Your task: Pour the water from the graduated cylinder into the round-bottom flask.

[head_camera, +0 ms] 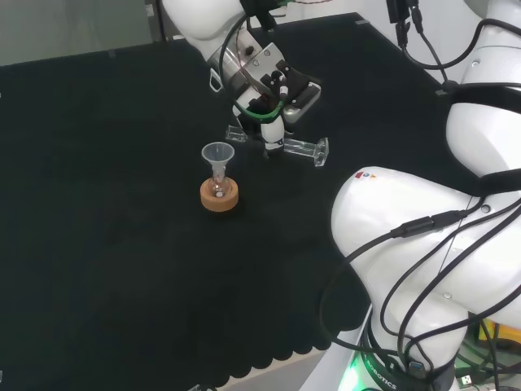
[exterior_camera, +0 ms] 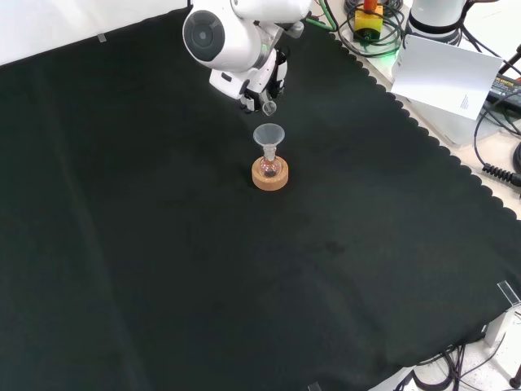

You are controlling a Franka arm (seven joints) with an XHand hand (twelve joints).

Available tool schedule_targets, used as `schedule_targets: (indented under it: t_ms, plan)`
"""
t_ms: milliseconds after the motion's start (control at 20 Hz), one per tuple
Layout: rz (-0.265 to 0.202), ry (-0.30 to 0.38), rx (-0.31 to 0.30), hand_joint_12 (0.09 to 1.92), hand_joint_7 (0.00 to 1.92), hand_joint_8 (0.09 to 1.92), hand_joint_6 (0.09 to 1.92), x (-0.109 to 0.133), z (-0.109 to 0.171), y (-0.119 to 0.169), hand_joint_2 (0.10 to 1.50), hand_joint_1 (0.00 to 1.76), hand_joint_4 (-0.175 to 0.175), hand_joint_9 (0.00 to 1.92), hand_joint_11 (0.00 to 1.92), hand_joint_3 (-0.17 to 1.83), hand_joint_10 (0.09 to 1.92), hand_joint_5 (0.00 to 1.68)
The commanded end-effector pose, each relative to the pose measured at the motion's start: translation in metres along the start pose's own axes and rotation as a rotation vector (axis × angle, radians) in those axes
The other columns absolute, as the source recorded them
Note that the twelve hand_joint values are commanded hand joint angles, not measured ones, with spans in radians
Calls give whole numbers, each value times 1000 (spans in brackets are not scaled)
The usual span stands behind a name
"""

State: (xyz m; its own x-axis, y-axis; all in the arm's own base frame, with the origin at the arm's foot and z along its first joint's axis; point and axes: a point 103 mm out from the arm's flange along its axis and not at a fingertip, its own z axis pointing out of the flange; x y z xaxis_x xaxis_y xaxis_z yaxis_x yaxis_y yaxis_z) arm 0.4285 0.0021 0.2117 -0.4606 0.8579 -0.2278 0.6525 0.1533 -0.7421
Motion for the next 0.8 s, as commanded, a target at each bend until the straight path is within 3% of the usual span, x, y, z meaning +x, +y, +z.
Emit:
schedule_targets:
  t_ms: [50, 800]
  plan:
    - [16, -29, 36, 715, 1263, 574, 614, 2, -4, -1, 1006, 1300, -175, 1581, 1261, 0, 87, 1210]
    - [24, -111, 110, 711, 1266, 568, 609, 12, -7, 0, 1006, 1300, -175, 1590, 1258, 0, 87, 1213]
